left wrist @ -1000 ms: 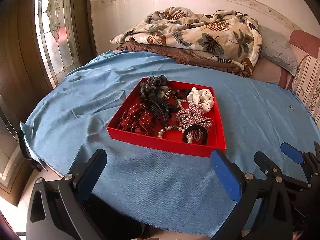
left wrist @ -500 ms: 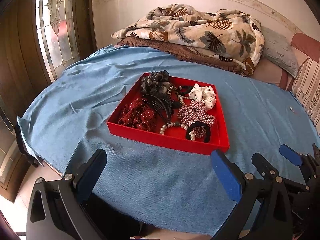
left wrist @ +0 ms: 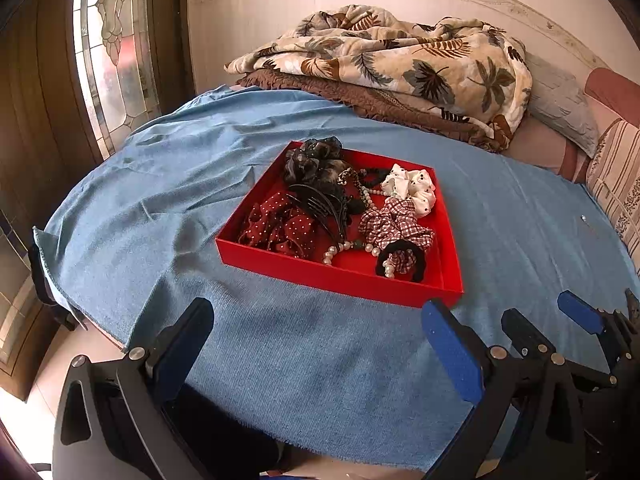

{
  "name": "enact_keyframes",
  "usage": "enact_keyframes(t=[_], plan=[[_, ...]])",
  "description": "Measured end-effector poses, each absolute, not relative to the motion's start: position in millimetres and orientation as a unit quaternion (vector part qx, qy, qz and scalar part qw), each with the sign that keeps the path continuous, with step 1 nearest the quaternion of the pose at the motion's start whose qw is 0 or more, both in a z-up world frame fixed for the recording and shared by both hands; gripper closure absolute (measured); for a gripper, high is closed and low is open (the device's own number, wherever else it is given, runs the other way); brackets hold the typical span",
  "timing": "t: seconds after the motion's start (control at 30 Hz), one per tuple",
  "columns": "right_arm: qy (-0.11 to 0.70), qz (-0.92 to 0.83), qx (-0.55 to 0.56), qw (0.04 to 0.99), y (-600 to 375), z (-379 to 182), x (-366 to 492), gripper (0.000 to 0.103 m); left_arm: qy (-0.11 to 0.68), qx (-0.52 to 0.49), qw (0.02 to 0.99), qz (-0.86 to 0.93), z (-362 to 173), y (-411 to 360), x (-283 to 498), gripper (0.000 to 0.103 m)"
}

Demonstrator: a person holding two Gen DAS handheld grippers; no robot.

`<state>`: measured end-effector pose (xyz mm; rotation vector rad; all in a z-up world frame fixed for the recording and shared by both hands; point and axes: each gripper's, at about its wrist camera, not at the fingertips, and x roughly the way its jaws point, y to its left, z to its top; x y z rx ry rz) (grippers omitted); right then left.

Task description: Organize jewelry

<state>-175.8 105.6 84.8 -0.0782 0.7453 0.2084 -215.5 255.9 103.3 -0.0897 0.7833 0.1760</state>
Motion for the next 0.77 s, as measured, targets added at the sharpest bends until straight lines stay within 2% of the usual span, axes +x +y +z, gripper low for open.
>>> enact_keyframes(t=[0.77], plan=[[0.364, 0.129, -0.022, 0.922, 101.0, 84.1, -179.7, 0.020, 0.378, -0.025, 0.917, 0.121, 114.4, 251.4, -215.2, 0.000]])
